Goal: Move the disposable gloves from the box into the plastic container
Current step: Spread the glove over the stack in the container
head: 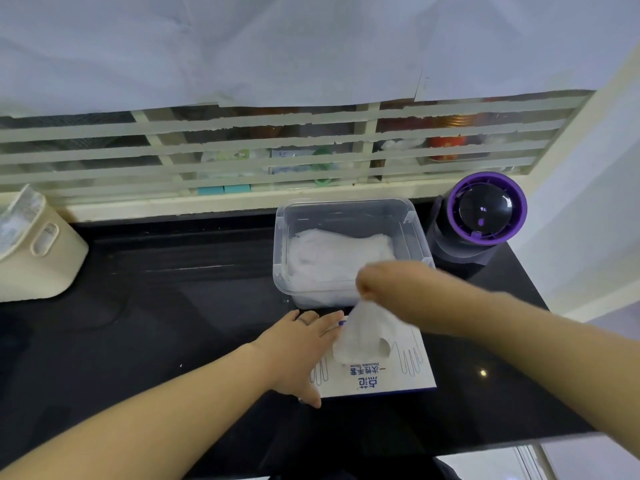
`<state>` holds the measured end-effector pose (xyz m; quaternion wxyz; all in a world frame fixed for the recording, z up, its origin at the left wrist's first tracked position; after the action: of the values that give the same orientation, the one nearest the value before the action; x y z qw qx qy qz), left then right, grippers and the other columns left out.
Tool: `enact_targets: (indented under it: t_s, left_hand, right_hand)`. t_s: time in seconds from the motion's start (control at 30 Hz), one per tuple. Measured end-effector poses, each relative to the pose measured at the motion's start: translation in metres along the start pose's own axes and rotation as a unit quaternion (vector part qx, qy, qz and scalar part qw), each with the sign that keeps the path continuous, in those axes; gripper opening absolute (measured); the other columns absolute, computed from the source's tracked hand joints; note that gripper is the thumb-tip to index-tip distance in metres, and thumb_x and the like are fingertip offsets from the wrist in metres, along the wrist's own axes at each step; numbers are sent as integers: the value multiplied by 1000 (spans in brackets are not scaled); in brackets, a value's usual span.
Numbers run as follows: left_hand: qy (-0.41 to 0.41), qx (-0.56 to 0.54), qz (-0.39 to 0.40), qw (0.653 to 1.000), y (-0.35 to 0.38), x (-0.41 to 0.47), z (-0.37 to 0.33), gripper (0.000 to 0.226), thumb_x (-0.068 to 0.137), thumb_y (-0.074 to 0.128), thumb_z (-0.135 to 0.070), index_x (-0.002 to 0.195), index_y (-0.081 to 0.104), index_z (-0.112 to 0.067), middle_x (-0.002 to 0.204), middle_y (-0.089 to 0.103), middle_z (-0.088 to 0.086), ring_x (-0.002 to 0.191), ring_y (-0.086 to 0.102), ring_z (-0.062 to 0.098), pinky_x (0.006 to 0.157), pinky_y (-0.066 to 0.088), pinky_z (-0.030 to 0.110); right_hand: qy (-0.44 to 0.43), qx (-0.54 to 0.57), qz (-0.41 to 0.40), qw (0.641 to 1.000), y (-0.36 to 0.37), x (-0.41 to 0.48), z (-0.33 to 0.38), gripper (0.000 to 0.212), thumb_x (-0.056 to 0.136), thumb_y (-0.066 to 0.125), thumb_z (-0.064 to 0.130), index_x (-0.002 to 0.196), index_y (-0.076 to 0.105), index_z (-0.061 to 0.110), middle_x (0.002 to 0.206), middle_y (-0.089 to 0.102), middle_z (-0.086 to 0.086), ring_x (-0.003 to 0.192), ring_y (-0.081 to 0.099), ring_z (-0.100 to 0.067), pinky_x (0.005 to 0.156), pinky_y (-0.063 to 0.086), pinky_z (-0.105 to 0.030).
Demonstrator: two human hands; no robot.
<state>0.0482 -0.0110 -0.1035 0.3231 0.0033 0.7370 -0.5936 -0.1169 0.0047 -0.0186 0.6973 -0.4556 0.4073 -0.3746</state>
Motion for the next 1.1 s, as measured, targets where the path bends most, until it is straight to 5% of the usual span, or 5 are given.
enact_targets:
  t_s: [0.27, 0.5, 0.7, 0.83, 1.1]
  left_hand:
    - [-52, -287, 2, 957, -41, -21, 6, 65, 77, 73, -57, 132, 49, -33, 127, 52, -19, 115, 50, 1, 97, 38, 17]
    - [-61, -523, -178, 831, -108, -39, 21, 14, 91, 60, -37, 95, 65, -24, 86, 71, -14, 75, 65, 1, 76, 55, 19]
    - [-158, -483, -316, 801, -135, -27, 43, 35, 79, 62, -57, 98, 57, -27, 97, 62, -10, 82, 56, 0, 67, 39, 4]
    - [-136, -466, -267, 832, -147, -9, 43, 112, 62, 65, -67, 153, 10, -34, 156, 22, -12, 139, 29, 10, 106, 28, 28]
    - [-129, -519, -290, 794, -158, 14, 61, 56, 88, 69, -28, 131, 35, -42, 101, 59, -20, 78, 62, -9, 64, 46, 5]
  right_hand:
    - [122, 232, -105, 959, -62, -16, -35, 13, 99, 45, 30, 91, 56, 28, 87, 59, 13, 84, 58, -6, 76, 46, -17]
    - [207, 699, -45, 683, -41, -20, -37, 28, 101, 43, 22, 101, 63, 3, 84, 69, -7, 77, 67, -18, 75, 55, -29]
    - [220, 782, -57, 580, -40, -11, -28, 31, 97, 49, 22, 87, 68, 0, 71, 70, -12, 59, 69, -18, 56, 58, -26]
    - [192, 805, -39, 560, -41, -3, -28, 28, 90, 52, 20, 79, 71, 3, 70, 68, -14, 56, 68, -20, 52, 57, -27]
    - [190, 815, -24, 547, -26, 25, -44, 37, 100, 45, 32, 119, 67, 8, 113, 66, -18, 104, 65, -29, 89, 54, -41]
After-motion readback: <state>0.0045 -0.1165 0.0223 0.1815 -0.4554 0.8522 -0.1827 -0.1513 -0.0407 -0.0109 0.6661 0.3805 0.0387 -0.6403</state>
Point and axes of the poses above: each hand's wrist, its own x-axis towards the middle knuckle, its own y-axis out of the palm, z = x × y, the point moved 3 cm from there along x, towards the middle knuckle
